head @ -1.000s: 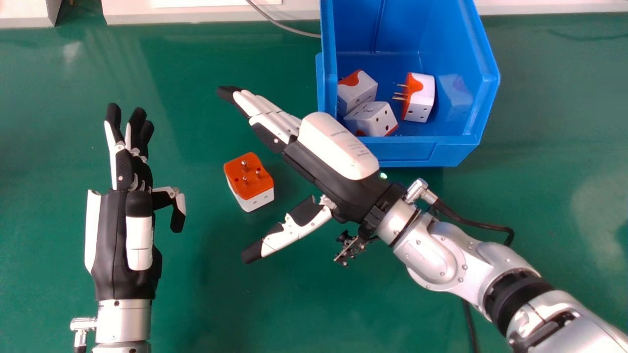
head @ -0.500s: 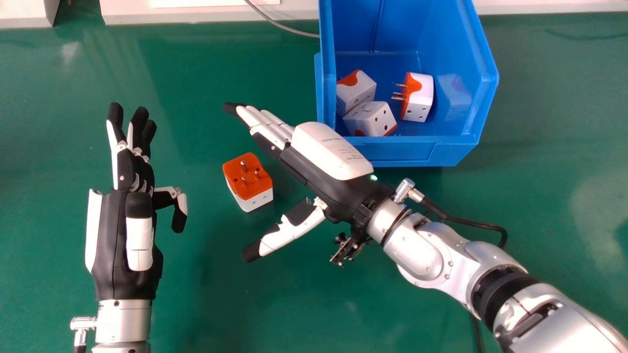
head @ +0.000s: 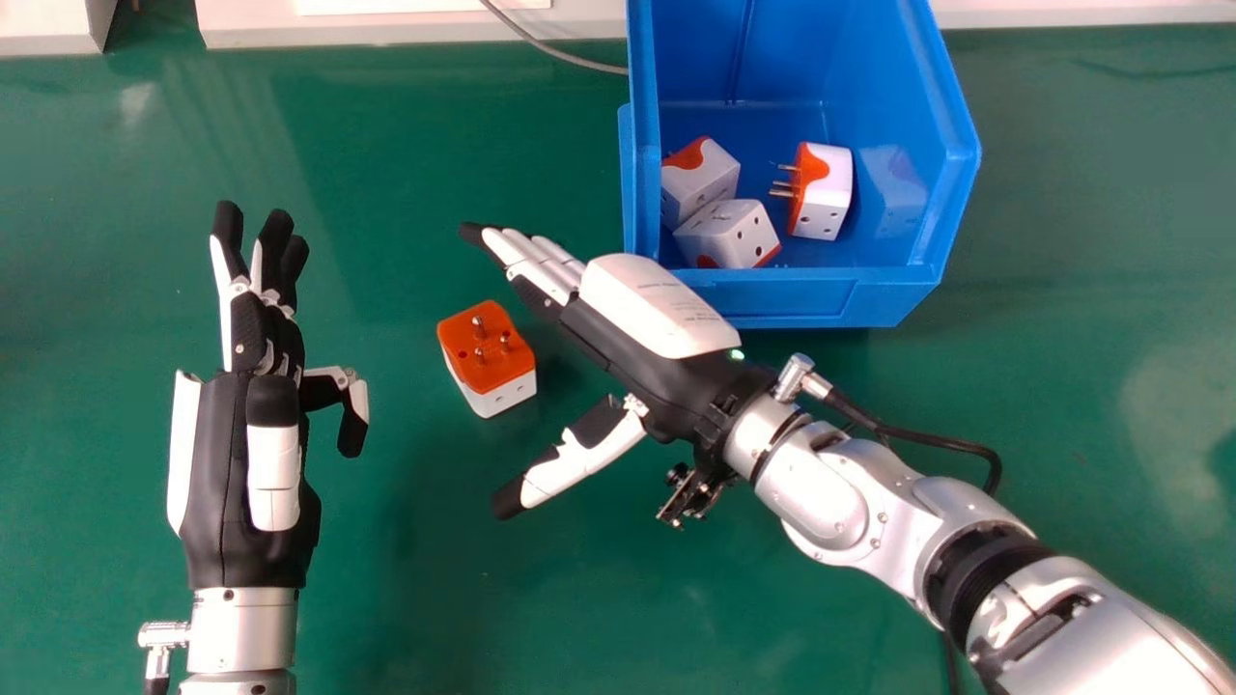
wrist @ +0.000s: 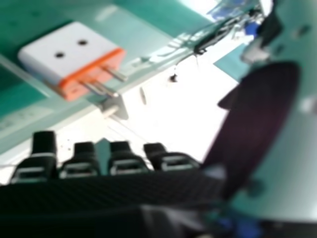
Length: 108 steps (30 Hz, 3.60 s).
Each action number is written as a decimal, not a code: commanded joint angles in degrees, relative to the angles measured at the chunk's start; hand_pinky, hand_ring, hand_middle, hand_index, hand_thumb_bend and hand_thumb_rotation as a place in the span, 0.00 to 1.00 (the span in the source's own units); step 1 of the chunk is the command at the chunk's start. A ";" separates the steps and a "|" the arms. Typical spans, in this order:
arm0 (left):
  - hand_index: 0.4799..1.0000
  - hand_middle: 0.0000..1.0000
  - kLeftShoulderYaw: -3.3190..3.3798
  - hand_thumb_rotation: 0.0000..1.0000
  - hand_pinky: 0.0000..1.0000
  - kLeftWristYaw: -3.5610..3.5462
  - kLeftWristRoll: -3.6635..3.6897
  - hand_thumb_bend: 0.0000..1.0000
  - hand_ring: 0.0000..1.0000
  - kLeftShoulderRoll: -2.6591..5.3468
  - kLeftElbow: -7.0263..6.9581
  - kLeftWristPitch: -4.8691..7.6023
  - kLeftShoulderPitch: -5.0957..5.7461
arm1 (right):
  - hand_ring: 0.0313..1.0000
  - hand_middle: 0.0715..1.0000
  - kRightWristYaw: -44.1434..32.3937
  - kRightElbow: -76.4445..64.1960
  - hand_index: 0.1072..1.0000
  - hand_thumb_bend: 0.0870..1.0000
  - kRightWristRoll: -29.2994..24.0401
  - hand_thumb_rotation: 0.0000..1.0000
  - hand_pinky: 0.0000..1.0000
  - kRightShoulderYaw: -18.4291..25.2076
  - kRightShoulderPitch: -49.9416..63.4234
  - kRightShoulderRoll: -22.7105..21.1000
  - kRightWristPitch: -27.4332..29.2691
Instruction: Pick all objects and put in blue box
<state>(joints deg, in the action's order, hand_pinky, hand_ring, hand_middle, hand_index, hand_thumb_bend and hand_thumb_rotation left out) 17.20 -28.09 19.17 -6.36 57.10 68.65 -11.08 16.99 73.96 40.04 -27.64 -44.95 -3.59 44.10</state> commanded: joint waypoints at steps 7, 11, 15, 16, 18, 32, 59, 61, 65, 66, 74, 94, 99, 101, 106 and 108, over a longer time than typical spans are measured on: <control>1.00 1.00 0.21 0.98 0.00 -1.97 1.93 1.00 1.00 -0.51 -1.52 0.28 0.12 | 1.00 1.00 -2.12 1.10 1.00 1.00 -2.73 0.40 0.90 1.30 -2.52 0.95 -3.22; 1.00 1.00 0.21 0.98 0.00 -2.89 2.84 1.00 1.00 -0.26 -2.09 0.19 0.45 | 1.00 1.00 -3.22 1.57 1.00 1.00 -3.22 0.40 0.90 1.79 -2.13 1.20 -4.77; 1.00 1.00 0.17 0.97 0.00 -2.93 2.56 1.00 1.00 -0.18 -2.02 0.25 0.47 | 1.00 1.00 -5.47 1.76 1.00 1.00 -4.49 0.40 0.91 2.78 -2.19 1.53 -6.01; 1.00 1.00 0.21 0.97 0.00 -3.06 2.60 1.00 1.00 -0.23 -1.85 0.15 0.41 | 1.00 1.00 -5.95 1.73 1.00 1.00 -4.77 0.40 0.91 2.94 -2.29 1.61 -6.38; 1.00 1.00 0.26 0.97 0.00 -3.36 2.79 1.00 1.00 -0.27 -1.81 -0.16 0.37 | 1.00 1.00 -6.90 1.73 1.00 1.00 -5.28 0.40 0.92 3.20 -2.47 1.73 -7.14; 1.00 1.00 0.43 0.96 0.00 -4.14 3.14 1.00 1.00 -0.44 -1.65 -0.53 0.31 | 1.00 1.00 -6.25 2.26 1.00 1.00 -6.03 0.37 0.94 4.89 -2.28 2.34 -9.34; 1.00 1.00 0.14 0.96 0.00 -3.58 2.57 1.00 1.00 -0.30 -2.80 -0.83 1.12 | 0.94 0.99 -1.48 3.12 1.00 1.00 -6.53 0.28 0.88 5.82 -1.03 4.63 -8.79; 1.00 1.00 0.17 0.96 0.00 -3.56 2.54 1.00 1.00 -0.25 -2.68 -0.79 1.14 | 0.94 0.98 -0.36 3.09 1.00 1.00 -6.42 0.28 0.88 5.74 -1.02 4.82 -8.34; 1.00 1.00 0.03 0.96 0.00 -3.48 2.36 1.00 1.00 -0.15 -2.75 -0.97 0.99 | 0.93 0.96 1.10 3.08 0.98 1.00 -6.49 0.28 0.87 5.77 -1.17 5.35 -7.90; 1.00 1.00 0.00 0.96 0.00 -3.53 2.41 1.00 1.00 -0.15 -2.85 -1.03 0.98 | 0.93 0.96 1.01 3.09 0.98 1.00 -6.66 0.28 0.87 5.90 -1.26 5.47 -7.85; 1.00 1.00 0.04 0.95 0.00 -3.81 2.59 1.00 1.00 0.03 -2.95 -0.90 1.14 | 0.90 0.93 -1.26 3.17 0.96 1.00 -8.49 0.25 0.79 7.43 -1.30 6.63 -7.46; 1.00 1.00 0.13 0.96 0.00 -3.14 2.41 1.00 1.00 0.08 -2.87 -1.14 0.96 | 0.88 0.90 1.89 3.12 0.92 1.00 -6.03 0.22 0.82 4.71 -1.56 7.05 -7.50; 1.00 1.00 0.16 0.95 0.00 -3.43 2.55 1.00 1.00 0.08 -2.79 -1.20 1.01 | 0.86 0.88 1.84 3.14 0.89 1.00 -6.02 0.21 0.80 4.61 -1.57 7.28 -7.40; 1.00 1.00 0.19 0.95 0.00 -3.56 2.66 1.00 1.00 0.06 -2.80 -1.08 1.02 | 0.86 0.88 2.23 3.09 0.88 1.00 -5.66 0.20 0.80 4.25 -1.66 7.31 -7.33; 1.00 1.00 0.18 0.95 0.00 -3.43 2.59 1.00 1.00 0.10 -3.08 -1.05 1.21 | 0.85 0.86 1.10 3.11 0.86 1.00 -6.47 0.20 0.80 4.59 -1.66 7.47 -6.84; 1.00 1.00 0.27 0.95 0.00 -3.61 2.83 1.00 1.00 0.16 -2.87 -1.13 1.20 | 0.85 0.86 1.58 3.03 0.86 1.00 -6.22 0.19 0.80 4.38 -1.72 7.57 -6.70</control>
<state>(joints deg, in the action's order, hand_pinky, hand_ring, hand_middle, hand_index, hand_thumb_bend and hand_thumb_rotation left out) 17.25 -31.43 21.66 -6.21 55.02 66.89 -10.07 17.98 77.60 34.16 -23.29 -45.42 3.44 36.18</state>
